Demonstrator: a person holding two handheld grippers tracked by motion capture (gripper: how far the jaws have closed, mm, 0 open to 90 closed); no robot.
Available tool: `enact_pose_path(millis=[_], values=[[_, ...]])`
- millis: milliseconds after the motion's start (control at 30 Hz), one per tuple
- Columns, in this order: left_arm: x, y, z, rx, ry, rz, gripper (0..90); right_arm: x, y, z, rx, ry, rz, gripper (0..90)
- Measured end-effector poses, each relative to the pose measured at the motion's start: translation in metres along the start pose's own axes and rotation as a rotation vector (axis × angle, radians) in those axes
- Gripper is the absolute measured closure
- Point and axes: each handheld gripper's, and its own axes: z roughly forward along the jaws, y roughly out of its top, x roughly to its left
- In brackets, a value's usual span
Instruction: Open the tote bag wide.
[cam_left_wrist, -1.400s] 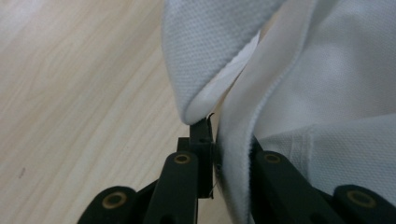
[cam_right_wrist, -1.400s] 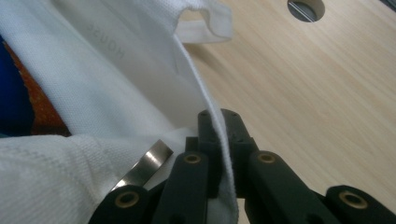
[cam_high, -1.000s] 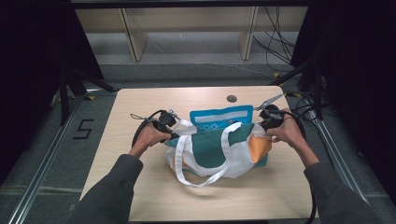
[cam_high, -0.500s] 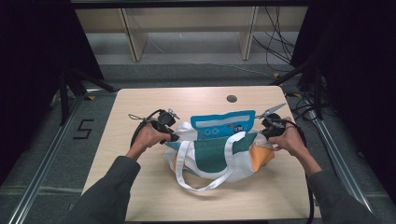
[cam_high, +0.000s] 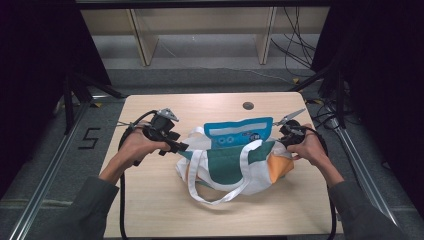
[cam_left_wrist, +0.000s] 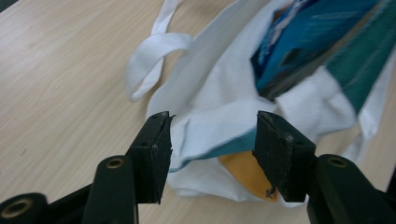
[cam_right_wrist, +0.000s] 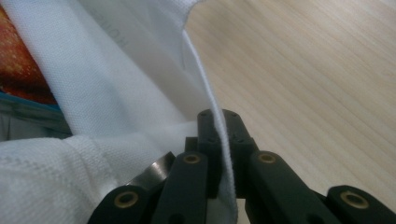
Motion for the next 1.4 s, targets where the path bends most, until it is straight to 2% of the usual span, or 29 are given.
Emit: enact_pose_path(millis=[33,100,133,167,233,267,333,367,400,433,467,500,533,567,600,667,733,767,800,833,900,1067,1100,1133,1167,1200,1267,1300,1400], values=[[-0.005,0.001,0.000,-0.004,-0.015,0.011,45.1,0.000,0.000,0.000,0.003,-0.004,-0.001,88.2],[-0.011,0.003,0.002,0.020,-0.029,0.066,44.0,0.001,0.002,-0.001,0.007,-0.001,0.012,88.1],[-0.015,0.003,0.004,0.015,-0.035,0.061,41.9,0.000,0.002,-0.001,0.002,-0.003,-0.001,88.1],[-0.017,0.004,0.007,0.026,-0.051,0.080,40.4,0.001,0.002,-0.002,0.000,-0.006,0.000,88.0],[-0.023,0.006,0.014,0.018,-0.077,0.084,38.4,0.001,0.002,-0.002,0.000,-0.006,0.003,87.4],[-0.025,0.007,0.018,0.019,-0.091,0.111,38.7,0.001,0.003,-0.003,0.002,-0.009,0.010,86.5],[-0.032,0.007,0.029,0.014,-0.110,0.114,42.3,0.001,0.003,-0.004,-0.008,-0.013,0.019,82.3],[-0.034,0.007,0.032,0.018,-0.110,0.128,46.5,0.001,0.003,-0.007,0.004,-0.021,0.052,77.7],[-0.037,0.006,0.037,0.017,-0.104,0.156,48.1,0.002,0.003,-0.010,-0.007,-0.014,0.067,76.2],[-0.038,0.005,0.040,0.011,-0.104,0.159,52.6,-0.001,0.003,-0.014,-0.080,-0.022,0.044,75.3],[-0.039,0.004,0.042,0.008,-0.096,0.162,54.9,0.001,0.003,-0.022,-0.072,-0.015,0.073,74.6],[-0.038,0.004,0.042,0.017,-0.093,0.172,56.4,0.001,0.003,-0.032,-0.086,-0.018,0.070,74.3],[-0.039,0.003,0.043,0.006,-0.091,0.165,59.4,0.002,0.003,-0.043,-0.124,-0.006,0.077,72.7],[-0.038,0.002,0.043,0.012,-0.093,0.158,59.5,0.003,0.004,-0.052,-0.129,0.001,0.068,72.5],[-0.037,0.002,0.043,0.005,-0.091,0.173,59.7,0.006,0.003,-0.063,-0.159,0.006,0.056,71.5],[-0.039,0.000,0.043,0.006,-0.085,0.159,59.9,0.013,0.002,-0.085,-0.232,0.023,-0.002,69.0],[-0.040,0.000,0.042,0.007,-0.079,0.185,60.3,0.022,0.002,-0.103,-0.226,0.051,-0.049,65.6],[-0.041,-0.001,0.042,0.005,-0.079,0.175,60.7,0.030,0.002,-0.109,-0.242,0.082,-0.059,65.4],[-0.041,0.000,0.042,0.004,-0.074,0.190,60.9,0.034,0.003,-0.115,-0.260,0.098,-0.089,64.5],[-0.042,-0.001,0.042,0.007,-0.072,0.180,61.3,0.039,0.004,-0.118,-0.253,0.117,-0.100,63.3],[-0.042,-0.001,0.041,0.007,-0.071,0.187,61.9,0.047,0.007,-0.118,-0.240,0.147,-0.123,61.0],[-0.043,-0.002,0.041,0.005,-0.069,0.180,63.6,0.063,0.011,-0.100,-0.185,0.171,-0.185,55.5],[-0.044,-0.003,0.042,-0.010,-0.070,0.164,63.7,0.065,0.012,-0.099,-0.181,0.162,-0.193,58.1],[-0.043,-0.002,0.041,0.011,-0.072,0.186,64.1,0.066,0.011,-0.098,-0.151,0.143,-0.198,64.5],[-0.043,-0.003,0.042,0.022,-0.068,0.187,64.5,0.067,0.011,-0.097,-0.146,0.144,-0.205,69.3],[-0.043,-0.003,0.042,0.020,-0.066,0.189,65.5,0.066,0.009,-0.094,-0.114,0.166,-0.230,72.8],[-0.042,-0.004,0.042,0.015,-0.069,0.201,66.4,0.072,0.006,-0.089,-0.069,0.183,-0.237,74.5],[-0.043,-0.004,0.042,0.014,-0.067,0.207,66.5,0.075,0.005,-0.086,-0.059,0.159,-0.247,73.8],[-0.043,-0.004,0.042,0.012,-0.063,0.205,66.9,0.074,0.008,-0.093,-0.129,0.134,-0.224,67.5]])
